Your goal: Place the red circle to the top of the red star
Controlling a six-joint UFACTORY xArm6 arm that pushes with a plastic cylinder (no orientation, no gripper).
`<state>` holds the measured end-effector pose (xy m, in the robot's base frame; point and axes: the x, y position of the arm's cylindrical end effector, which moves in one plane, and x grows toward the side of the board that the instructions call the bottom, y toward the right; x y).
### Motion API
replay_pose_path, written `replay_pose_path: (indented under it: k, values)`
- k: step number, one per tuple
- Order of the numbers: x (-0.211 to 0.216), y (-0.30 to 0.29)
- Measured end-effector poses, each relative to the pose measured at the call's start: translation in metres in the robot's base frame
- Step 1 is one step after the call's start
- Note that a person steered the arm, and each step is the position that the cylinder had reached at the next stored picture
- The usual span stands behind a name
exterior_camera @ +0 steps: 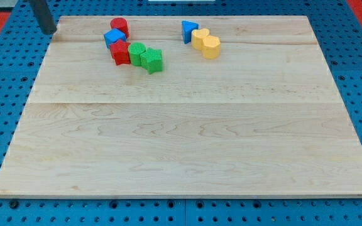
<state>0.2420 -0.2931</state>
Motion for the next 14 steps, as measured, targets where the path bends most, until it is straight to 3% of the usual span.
replay_pose_path:
  k: [2, 4, 5, 6, 7, 9, 10, 12, 14]
  values:
    - [0.013, -0.009]
    - [0.023, 0.083]
    - [0.034, 0.101]
    - [0.033, 0.199]
    - [0.020, 0.233]
    - [0.004, 0.193]
    - [-0.029, 0.213]
    - [-0.048, 0.089]
    - [-0.041, 0.117]
